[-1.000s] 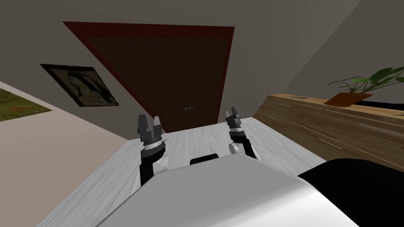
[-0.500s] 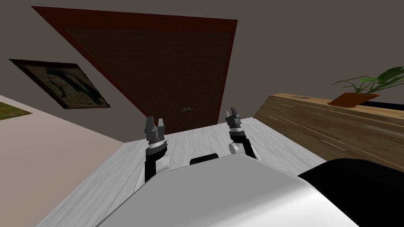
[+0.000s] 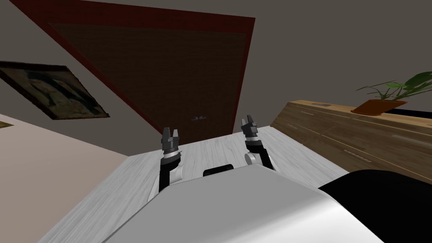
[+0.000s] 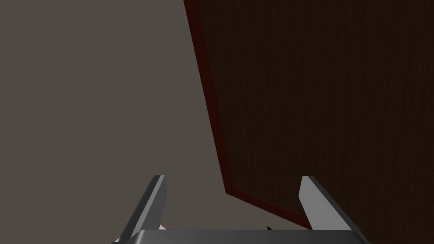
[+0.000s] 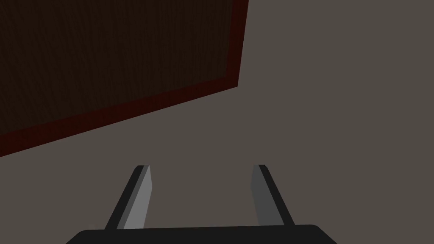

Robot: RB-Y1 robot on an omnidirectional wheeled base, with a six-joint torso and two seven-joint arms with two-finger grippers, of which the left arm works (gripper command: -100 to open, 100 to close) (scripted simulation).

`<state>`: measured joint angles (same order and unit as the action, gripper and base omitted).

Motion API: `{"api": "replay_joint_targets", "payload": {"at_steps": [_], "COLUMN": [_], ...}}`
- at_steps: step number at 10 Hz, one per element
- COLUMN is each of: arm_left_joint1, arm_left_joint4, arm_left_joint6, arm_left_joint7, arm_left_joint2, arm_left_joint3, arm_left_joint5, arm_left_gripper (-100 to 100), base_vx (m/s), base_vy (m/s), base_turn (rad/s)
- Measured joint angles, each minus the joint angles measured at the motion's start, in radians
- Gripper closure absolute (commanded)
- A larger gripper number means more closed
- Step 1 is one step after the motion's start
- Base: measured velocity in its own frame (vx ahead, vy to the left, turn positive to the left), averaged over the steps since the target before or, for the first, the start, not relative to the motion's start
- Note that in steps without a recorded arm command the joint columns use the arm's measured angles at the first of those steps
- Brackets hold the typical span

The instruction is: Pull the door open

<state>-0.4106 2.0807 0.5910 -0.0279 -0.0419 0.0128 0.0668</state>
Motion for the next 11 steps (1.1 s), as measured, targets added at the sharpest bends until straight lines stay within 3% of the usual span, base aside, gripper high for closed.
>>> {"api": "replay_joint_targets", "payload": {"at_steps": [6,11], "arm_left_joint1": [0.028,0.061], "arm_left_joint4": [-0.15,-0.288], "arm_left_joint6": [0.027,0.046], "arm_left_joint7": [0.031,0.051], "arm_left_joint2": [-0.034,-0.051], "arm_left_joint3": [0.022,0.033], "arm_left_joint5": [-0.02,-0.032], "arm_left_gripper": [-100,-100], "base_vx": [0.1,0.097], "base_vy": [0.013,0.007], "base_turn": [-0.038,-0.043]}}
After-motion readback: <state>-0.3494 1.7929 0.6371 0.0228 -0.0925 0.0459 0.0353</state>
